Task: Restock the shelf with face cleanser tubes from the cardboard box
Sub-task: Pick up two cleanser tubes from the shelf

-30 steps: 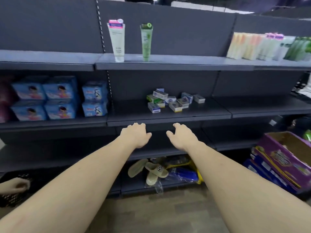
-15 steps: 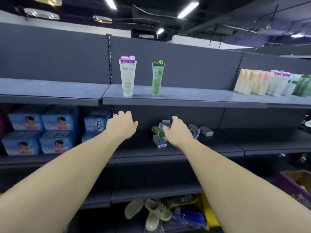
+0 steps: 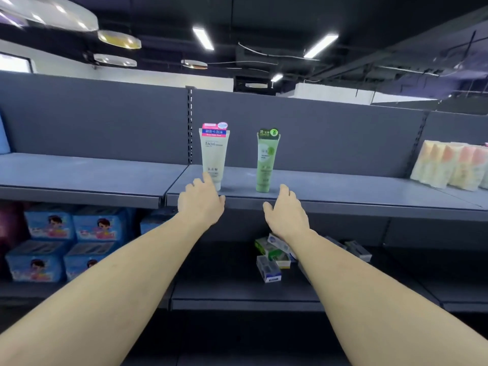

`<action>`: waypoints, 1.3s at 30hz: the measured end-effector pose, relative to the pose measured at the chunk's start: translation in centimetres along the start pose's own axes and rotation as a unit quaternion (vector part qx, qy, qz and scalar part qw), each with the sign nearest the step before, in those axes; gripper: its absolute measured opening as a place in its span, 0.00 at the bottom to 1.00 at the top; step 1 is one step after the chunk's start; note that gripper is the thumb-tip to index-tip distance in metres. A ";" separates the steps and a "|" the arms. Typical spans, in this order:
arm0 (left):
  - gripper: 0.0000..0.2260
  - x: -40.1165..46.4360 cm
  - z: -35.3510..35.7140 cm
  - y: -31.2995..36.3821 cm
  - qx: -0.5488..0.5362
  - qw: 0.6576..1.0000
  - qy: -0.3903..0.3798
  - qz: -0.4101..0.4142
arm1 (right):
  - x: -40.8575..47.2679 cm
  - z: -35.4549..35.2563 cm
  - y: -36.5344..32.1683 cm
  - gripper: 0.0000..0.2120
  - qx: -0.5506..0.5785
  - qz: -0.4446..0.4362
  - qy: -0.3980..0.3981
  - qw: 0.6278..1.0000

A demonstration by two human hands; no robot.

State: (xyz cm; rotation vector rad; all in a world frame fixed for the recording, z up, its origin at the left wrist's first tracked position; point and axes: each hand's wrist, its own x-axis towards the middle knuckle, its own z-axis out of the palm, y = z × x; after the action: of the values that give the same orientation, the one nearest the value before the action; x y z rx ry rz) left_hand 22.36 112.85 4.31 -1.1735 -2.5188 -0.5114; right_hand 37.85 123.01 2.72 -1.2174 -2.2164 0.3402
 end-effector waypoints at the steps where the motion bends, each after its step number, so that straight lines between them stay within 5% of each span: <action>1: 0.30 0.8 0.4 0.3 -0.013 1.000 0.002 -0.011 | 1.0 0.2 0.1 0.29 0.009 -0.005 0.005 1.000; 6: 0.43 4.3 2.0 1.8 -0.099 0.990 0.044 -0.090 | 5.9 0.7 0.7 0.34 0.076 -0.017 0.034 0.996; 12: 0.43 7.2 3.4 2.4 -0.256 0.949 0.071 -0.169 | 8.9 2.0 0.0 0.29 0.163 -0.014 0.053 0.985; 17: 0.26 8.8 4.2 2.0 -0.257 0.951 0.094 -0.143 | 10.1 2.8 -0.8 0.23 0.166 -0.006 0.081 0.983; 22: 0.38 9.1 4.0 1.6 -0.284 0.945 0.108 -0.120 | 10.2 3.2 -1.1 0.19 0.151 0.008 0.103 0.983; 28: 0.24 9.4 2.6 1.6 -0.299 0.944 0.113 -0.084 | 8.9 1.7 -1.1 0.17 0.116 0.022 0.127 0.985; 39: 0.24 5.6 1.3 8.4 -0.332 0.940 0.044 0.061 | 1.5 -4.1 3.7 0.17 0.043 0.141 0.209 0.967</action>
State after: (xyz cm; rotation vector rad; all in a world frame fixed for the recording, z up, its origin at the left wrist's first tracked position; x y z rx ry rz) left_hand 25.26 122.22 7.09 -1.4624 -2.2282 -1.4167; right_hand 42.22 126.12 4.76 -1.4110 -1.6591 0.2586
